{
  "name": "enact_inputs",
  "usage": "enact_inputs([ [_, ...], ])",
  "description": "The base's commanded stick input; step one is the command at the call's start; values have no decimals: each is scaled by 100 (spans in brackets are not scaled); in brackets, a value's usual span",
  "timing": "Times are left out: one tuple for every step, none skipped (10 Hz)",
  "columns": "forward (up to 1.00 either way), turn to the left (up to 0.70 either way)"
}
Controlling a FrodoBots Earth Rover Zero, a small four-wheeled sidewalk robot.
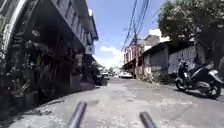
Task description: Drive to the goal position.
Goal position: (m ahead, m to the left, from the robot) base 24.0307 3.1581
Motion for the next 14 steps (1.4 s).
enact_inputs([
  [70, -34],
  [70, -34],
  [70, -31],
  [70, -24],
  [70, -22],
  [70, -15],
  [70, -1],
  [70, 0],
  [70, 0],
  [70, 0],
  [70, 0],
  [70, 0],
  [70, 0],
  [70, 0],
])
